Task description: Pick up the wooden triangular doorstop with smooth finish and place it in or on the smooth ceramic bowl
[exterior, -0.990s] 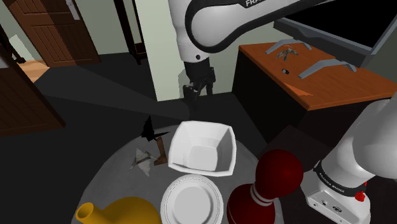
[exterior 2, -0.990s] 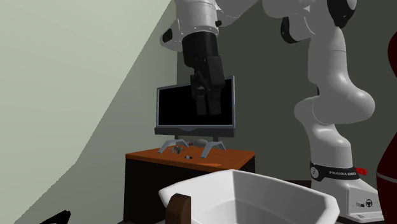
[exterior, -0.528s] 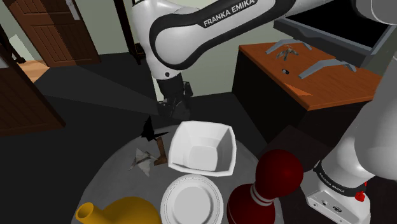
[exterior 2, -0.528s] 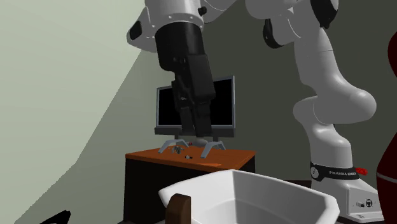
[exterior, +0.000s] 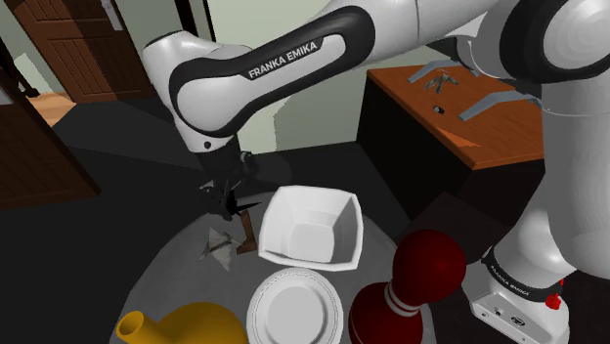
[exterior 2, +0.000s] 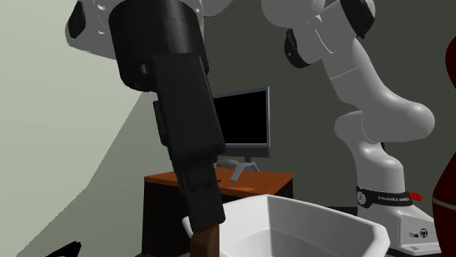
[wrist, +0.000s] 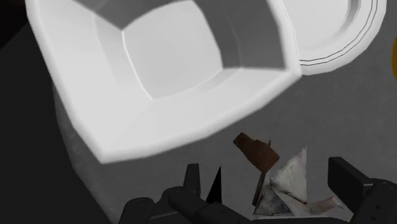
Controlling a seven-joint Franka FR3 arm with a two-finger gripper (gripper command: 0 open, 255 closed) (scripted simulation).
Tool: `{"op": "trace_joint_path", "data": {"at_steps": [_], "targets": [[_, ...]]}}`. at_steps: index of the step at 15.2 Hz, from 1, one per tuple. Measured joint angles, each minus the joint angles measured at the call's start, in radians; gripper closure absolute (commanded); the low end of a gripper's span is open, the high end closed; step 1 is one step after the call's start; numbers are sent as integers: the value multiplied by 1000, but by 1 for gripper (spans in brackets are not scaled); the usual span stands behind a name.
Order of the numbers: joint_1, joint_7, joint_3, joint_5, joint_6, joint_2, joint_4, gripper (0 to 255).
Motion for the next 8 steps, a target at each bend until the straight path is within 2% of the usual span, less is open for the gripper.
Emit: {"op": "trace_joint_path", "data": {"at_steps": [8], "targets": [[6,10,-3,-8,86,26,-65,0]]}}
